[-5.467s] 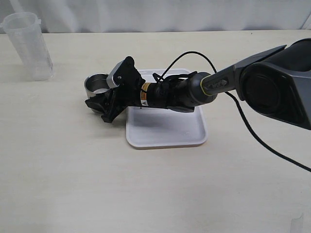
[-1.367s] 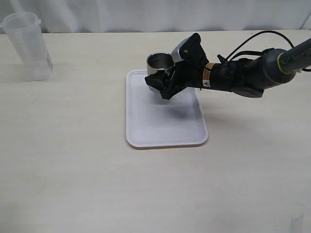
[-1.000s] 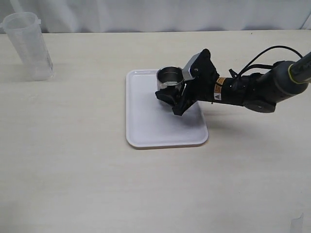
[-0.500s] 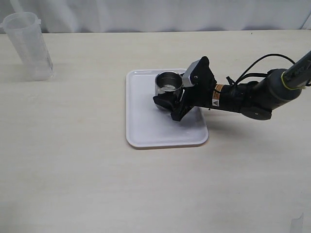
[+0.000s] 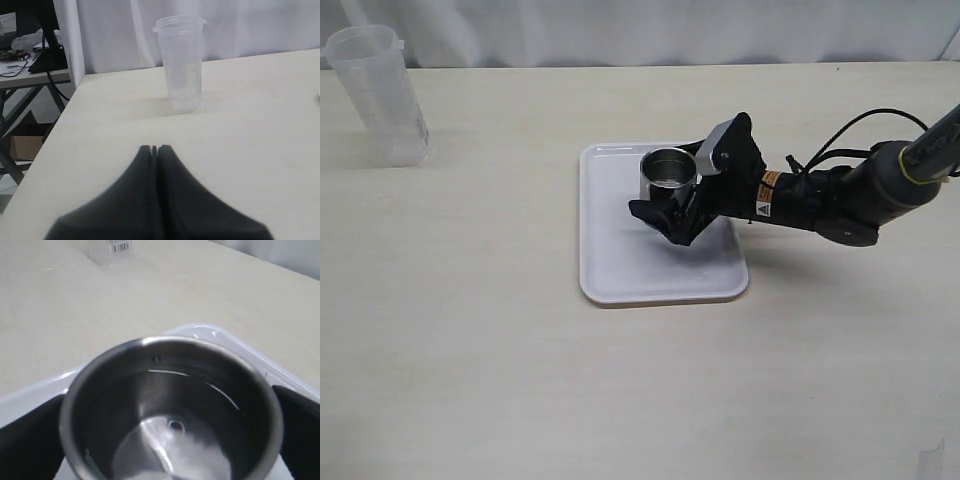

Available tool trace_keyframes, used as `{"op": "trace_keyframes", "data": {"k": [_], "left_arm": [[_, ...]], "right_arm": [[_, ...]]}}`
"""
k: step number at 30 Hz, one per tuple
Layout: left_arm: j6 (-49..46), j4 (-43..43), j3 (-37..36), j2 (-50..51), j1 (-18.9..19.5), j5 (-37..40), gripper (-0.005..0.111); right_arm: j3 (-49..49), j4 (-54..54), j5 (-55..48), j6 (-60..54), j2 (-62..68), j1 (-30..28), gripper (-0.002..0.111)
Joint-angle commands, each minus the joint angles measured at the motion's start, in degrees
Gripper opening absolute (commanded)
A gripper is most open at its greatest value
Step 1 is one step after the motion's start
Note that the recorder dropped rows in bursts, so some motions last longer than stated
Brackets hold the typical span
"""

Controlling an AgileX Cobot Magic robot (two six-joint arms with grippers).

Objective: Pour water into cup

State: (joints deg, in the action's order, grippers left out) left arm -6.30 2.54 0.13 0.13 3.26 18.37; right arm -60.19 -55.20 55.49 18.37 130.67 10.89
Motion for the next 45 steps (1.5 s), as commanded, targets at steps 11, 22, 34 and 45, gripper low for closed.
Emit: {"op": "trace_keyframes", "data": {"k": [11,22,34,45], "left_arm": [[0.30,-0.23,-0.13,-0.13,0.01,-0.62,0.000],[0.30,-0.23,-0.13,-0.13,0.01,-0.62,0.000],[0.30,-0.23,-0.13,-0.13,0.01,-0.62,0.000],[0.30,-0.23,-0.13,-0.13,0.01,-0.62,0.000]], "right_arm": [[-0.12,0.34,-0.04,1.63,-5.03,-0.23,0.108],[-0.12,0.08,-3.88,10.65,-18.98,-0.23,0.086],[-0.12,-22.35,-21.35,38.71,-40.92,-0.23,0.004],[7.50,-29.32,-27.04,53.15,-64.83,-0.23,0.004]]}}
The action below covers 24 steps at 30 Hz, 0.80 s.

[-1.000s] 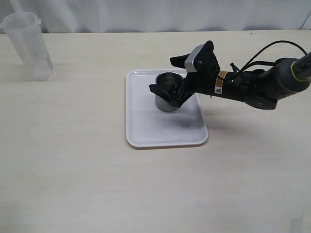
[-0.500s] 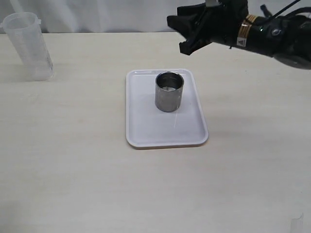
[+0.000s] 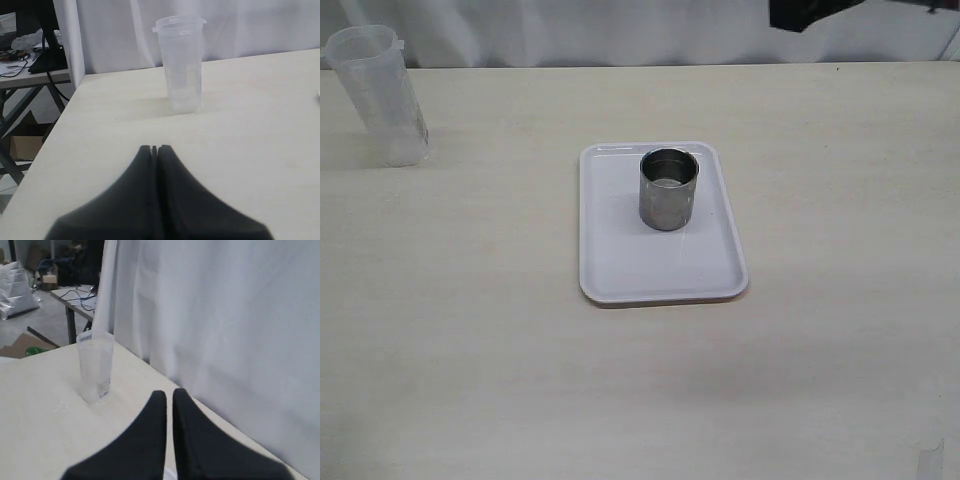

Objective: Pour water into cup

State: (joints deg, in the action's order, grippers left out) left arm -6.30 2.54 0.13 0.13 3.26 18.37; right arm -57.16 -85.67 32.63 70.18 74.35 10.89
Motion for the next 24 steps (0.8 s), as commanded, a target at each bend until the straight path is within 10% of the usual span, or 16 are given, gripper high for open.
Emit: {"op": "trace_keyframes", "data": {"k": [1,24], "left_arm": [[0.30,-0.23,-0.13,-0.13,0.01,-0.62,0.000],[0.30,-0.23,-0.13,-0.13,0.01,-0.62,0.000]], "right_arm": [[6.66,1.93,-5.91,1.34,-11.40,-0.23,0.004],[32.13,2.58,-11.35,16.08,-68.32,-0.23,0.004]]}}
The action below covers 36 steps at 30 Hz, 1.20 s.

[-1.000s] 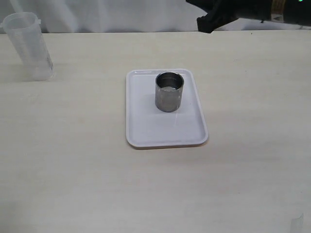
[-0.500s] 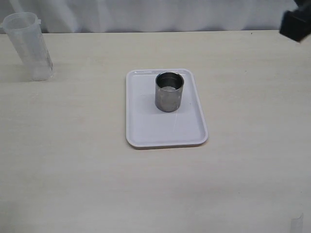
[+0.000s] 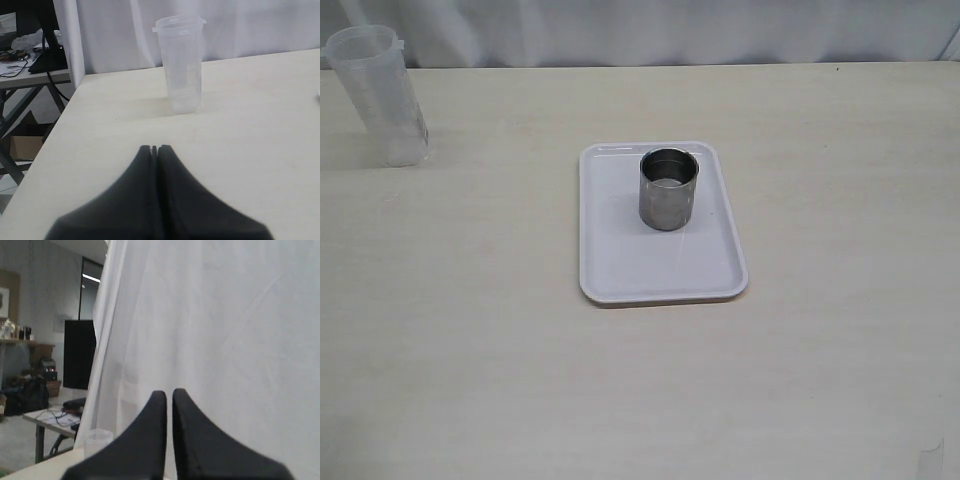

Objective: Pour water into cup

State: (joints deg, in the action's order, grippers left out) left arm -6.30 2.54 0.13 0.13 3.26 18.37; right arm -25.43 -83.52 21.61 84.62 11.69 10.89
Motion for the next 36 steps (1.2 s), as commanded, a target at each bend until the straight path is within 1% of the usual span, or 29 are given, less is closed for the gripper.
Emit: {"op": "trace_keyframes", "data": {"k": [1,5,21,24,25,26,30,32,34,35,36], "left_arm": [[0.30,-0.23,-0.13,-0.13,0.01,-0.62,0.000],[0.30,-0.23,-0.13,-0.13,0.01,-0.62,0.000],[0.30,-0.21,-0.13,-0.13,0.01,-0.62,0.000],[0.30,-0.21,-0.13,-0.13,0.01,-0.62,0.000],[0.30,-0.21,-0.13,-0.13,0.01,-0.62,0.000],[0.30,-0.21,-0.13,-0.13,0.01,-0.62,0.000],[0.30,-0.21,-0.13,-0.13,0.01,-0.62,0.000],[0.30,-0.21,-0.13,-0.13,0.01,-0.62,0.000],[0.30,-0.21,-0.13,-0.13,0.01,-0.62,0.000],[0.30,-0.21,-0.13,-0.13,0.01,-0.62,0.000],[0.30,-0.21,-0.13,-0.13,0.01,-0.62,0.000]], "right_arm": [[0.40,0.42,-0.33,1.64,-6.90,-0.23,0.004],[0.40,0.42,-0.33,1.64,-11.69,-0.23,0.004],[0.26,0.58,-0.42,1.51,-11.69,-0.11,0.004],[2.06,0.99,-1.72,0.04,-11.69,-0.11,0.004],[3.30,4.86,-1.72,-2.27,-11.69,-0.11,0.004],[4.77,11.58,-1.72,-8.85,-11.69,-0.11,0.004],[12.37,46.02,1.81,-44.89,-11.69,-0.11,0.004],[17.13,59.76,2.22,-60.76,-11.69,-0.11,0.004],[21.00,66.98,2.22,-69.91,-11.69,-0.11,0.004],[23.70,71.84,2.10,-76.87,-11.69,-0.23,0.004],[25.14,74.92,2.10,-79.35,-11.69,-0.23,0.004]]}}
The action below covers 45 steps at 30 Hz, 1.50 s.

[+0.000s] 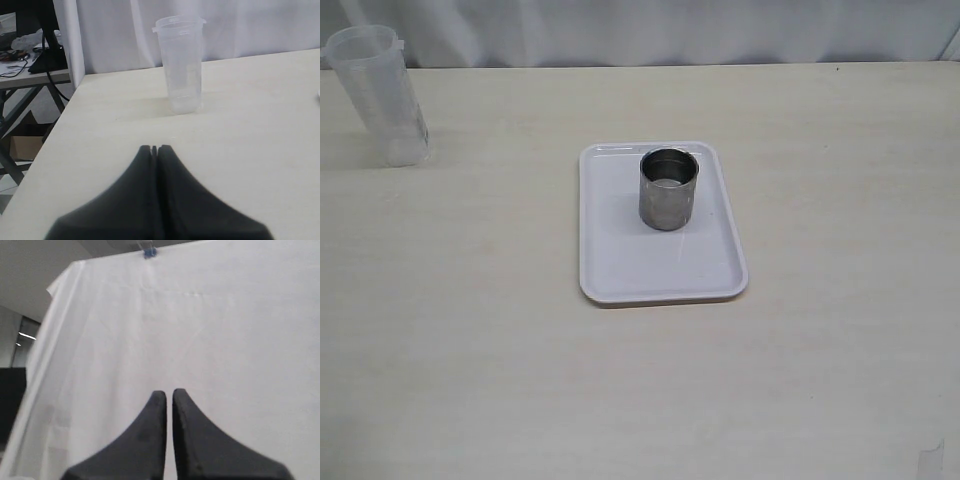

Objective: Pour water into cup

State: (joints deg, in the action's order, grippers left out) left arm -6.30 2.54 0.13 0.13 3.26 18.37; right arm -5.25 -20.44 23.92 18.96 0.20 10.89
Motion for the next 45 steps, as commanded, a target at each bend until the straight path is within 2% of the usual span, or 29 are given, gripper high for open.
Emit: {"op": "trace_keyframes", "data": {"k": [1,2,4,6,12,15,22,45], "left_arm": [[0.30,-0.21,-0.13,-0.13,0.01,-0.62,0.000],[0.30,-0.21,-0.13,-0.13,0.01,-0.62,0.000],[0.30,-0.21,-0.13,-0.13,0.01,-0.62,0.000],[0.30,-0.21,-0.13,-0.13,0.01,-0.62,0.000],[0.30,-0.21,-0.13,-0.13,0.01,-0.62,0.000],[0.30,-0.21,-0.13,-0.13,0.01,-0.62,0.000],[0.30,-0.21,-0.13,-0.13,0.01,-0.62,0.000],[0.30,-0.21,-0.13,-0.13,0.01,-0.62,0.000]], "right_arm": [[5.25,15.39,-0.21,-16.99,-0.20,-0.23,0.004],[5.25,18.30,-0.38,-19.74,-0.20,-0.23,0.004],[5.25,26.57,-8.93,-29.65,-0.20,-0.46,0.004],[5.25,26.58,-13.05,-33.33,-0.20,-2.05,0.004],[5.25,25.24,-23.41,-30.52,-0.20,-7.73,0.004],[5.25,18.82,-29.91,-21.48,-0.20,-9.71,0.004],[5.25,19.66,-42.68,-21.34,-0.20,-11.63,0.004],[5.25,20.02,-43.50,-20.64,-0.20,-11.68,0.004]]}}
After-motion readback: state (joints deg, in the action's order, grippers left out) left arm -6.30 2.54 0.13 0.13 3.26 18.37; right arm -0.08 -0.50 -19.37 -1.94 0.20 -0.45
